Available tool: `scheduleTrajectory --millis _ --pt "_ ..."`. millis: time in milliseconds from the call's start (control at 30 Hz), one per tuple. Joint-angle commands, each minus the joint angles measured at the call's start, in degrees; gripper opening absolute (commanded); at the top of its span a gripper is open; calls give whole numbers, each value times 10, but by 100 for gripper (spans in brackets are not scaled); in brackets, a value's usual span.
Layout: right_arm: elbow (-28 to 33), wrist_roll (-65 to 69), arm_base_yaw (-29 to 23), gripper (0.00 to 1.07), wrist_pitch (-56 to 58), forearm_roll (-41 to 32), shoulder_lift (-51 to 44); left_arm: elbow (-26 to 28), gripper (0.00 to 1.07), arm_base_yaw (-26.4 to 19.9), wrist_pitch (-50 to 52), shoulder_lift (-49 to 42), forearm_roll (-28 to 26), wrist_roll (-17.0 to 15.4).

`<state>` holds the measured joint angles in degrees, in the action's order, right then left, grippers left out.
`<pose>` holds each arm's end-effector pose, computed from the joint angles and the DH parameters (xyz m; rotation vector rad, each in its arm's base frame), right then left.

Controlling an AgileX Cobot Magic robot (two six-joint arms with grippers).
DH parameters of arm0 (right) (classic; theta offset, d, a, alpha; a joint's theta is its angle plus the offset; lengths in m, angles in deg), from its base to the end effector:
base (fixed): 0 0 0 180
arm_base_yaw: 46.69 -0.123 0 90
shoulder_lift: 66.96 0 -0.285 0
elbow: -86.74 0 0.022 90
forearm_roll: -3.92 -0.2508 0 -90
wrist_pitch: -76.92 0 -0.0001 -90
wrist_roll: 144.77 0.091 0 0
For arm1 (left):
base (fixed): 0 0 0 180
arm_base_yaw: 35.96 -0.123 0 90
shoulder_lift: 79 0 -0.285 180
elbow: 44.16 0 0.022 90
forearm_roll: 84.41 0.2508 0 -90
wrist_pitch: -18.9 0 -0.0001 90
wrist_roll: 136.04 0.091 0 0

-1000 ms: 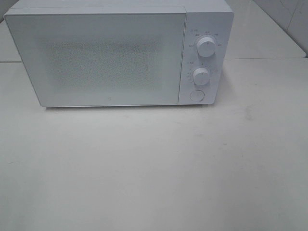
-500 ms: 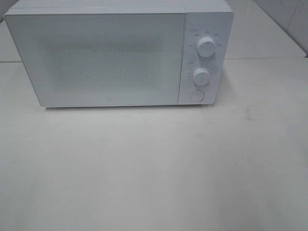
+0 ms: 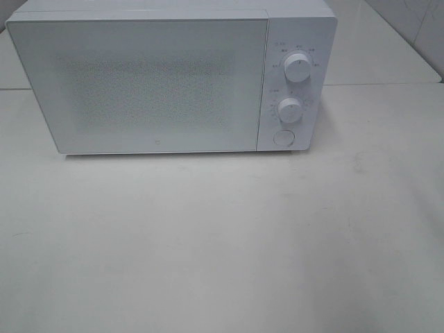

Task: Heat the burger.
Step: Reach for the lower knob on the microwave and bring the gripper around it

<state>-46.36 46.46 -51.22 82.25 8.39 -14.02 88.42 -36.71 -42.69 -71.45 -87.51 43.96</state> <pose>0.1665 0.0125 0.3054 0.0411 1.8368 0.1319 -0.0084 -0.0044 0.2817 -0.0096 2.0336 -0.0564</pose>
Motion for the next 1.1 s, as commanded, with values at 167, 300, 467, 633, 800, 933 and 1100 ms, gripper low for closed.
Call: scheduleTrajectory --millis 167,300,467,633,800,933,1100 --pt "52 -6 4 76 -146 3 45 -2 100 -1 5 -14 -2 3" --pt "81 -6 4 76 -230 3 74 -2 100 -1 5 -14 -2 3" --pt "107 -50 3 76 -316 -45 119 -2 100 -1 5 -14 -2 3" --pt "143 -106 2 76 -430 -109 172 -2 100 -1 5 -14 -2 3" --pt "155 -108 -22 76 -477 -127 205 -2 100 -1 5 -14 -2 3" --pt "159 -138 -60 76 -507 -166 231 -2 100 -1 5 -14 -2 3" --pt "160 -202 -151 76 -593 -262 296 -2 100 -1 5 -14 -2 3"
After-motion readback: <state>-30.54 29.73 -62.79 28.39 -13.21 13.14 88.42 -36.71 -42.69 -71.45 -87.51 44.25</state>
